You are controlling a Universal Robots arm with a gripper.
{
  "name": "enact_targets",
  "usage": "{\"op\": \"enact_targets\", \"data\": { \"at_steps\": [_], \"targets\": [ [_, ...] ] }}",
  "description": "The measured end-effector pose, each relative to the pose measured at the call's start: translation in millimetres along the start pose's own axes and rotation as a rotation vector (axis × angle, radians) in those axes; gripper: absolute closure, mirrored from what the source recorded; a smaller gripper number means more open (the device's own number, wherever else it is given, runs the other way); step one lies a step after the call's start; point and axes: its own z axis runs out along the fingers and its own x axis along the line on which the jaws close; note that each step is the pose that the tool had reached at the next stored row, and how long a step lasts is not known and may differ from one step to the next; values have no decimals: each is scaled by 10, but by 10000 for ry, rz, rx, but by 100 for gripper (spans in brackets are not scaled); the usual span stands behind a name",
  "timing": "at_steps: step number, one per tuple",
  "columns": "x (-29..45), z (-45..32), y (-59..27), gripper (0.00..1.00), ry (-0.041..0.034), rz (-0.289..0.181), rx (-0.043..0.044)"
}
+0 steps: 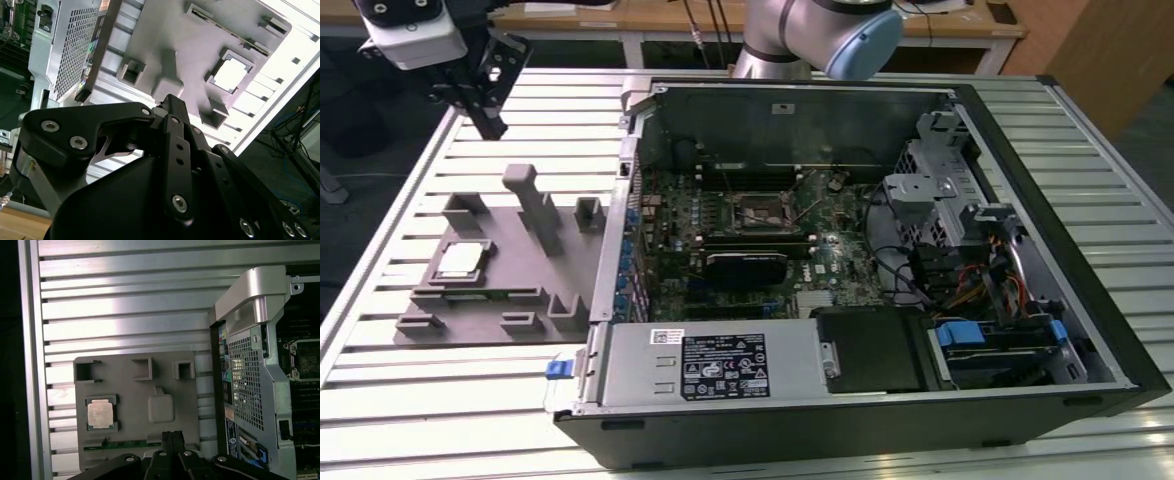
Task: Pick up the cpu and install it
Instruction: 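Reach for the cpu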
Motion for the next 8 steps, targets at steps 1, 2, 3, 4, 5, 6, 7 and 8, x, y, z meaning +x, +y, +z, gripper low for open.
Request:
{"op": "enact_targets", "data": {
  "at_steps": [1,2,3,4,5,6,7,8],
  "targets": [
    [11,2,1,89,0,2,0],
    [22,5,1,89,0,5,0],
    [33,7,2,89,0,7,0],
    [44,9,3,89,0,9,0],
    [54,12,3,89,-1,11,0],
    [66,16,4,89,0,14,0],
    [75,22,4,89,-2,17,-1],
    [85,28,4,89,-2,19,-1]
  ]
}}
